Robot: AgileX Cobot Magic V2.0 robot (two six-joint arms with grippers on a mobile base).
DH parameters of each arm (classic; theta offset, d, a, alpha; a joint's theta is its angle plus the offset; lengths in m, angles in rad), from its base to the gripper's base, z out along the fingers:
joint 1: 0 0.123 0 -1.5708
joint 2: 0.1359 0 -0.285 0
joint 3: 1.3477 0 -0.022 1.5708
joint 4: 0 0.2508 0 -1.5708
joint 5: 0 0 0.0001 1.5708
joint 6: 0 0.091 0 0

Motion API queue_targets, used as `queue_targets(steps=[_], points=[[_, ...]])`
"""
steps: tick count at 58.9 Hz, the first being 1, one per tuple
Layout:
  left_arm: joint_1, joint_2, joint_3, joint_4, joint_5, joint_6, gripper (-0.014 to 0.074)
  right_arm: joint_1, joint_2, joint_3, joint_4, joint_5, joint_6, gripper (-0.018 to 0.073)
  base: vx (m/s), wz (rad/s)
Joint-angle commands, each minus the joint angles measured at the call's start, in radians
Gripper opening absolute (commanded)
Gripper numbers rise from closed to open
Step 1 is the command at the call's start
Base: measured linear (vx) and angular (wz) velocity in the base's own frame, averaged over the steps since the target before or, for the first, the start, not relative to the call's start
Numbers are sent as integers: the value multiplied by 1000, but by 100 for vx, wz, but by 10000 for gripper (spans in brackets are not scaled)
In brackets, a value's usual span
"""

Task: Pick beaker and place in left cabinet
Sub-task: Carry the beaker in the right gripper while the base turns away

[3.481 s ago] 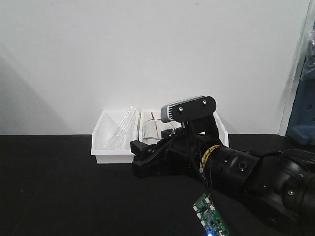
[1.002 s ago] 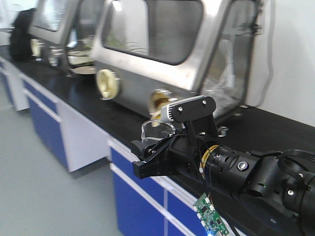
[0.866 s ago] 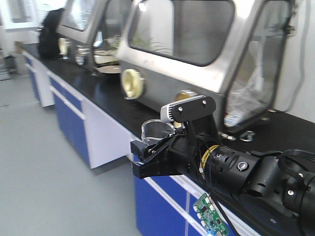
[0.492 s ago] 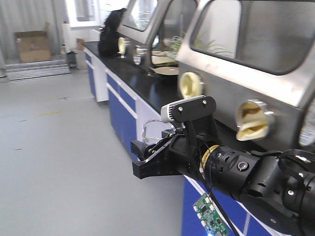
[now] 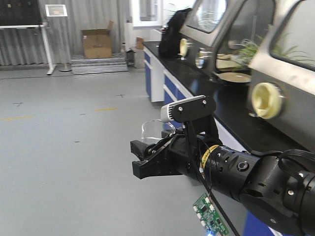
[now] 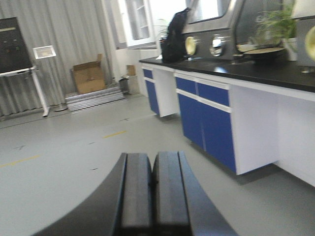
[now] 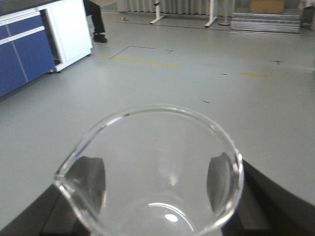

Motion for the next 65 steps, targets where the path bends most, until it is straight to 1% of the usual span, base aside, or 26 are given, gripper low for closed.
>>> queue_targets(steps=[1, 28, 65], points=[[-1, -19, 16, -3, -75, -3, 1, -2, -40, -33, -1, -78, -2, -6, 28, 41], [-1, -19, 16, -3, -75, -3, 1, -2, -40, -33, -1, -78, -2, -6, 35, 29], [-1, -19, 16, -3, -75, -3, 1, -2, -40, -33, -1, -78, -2, -6, 49, 8]])
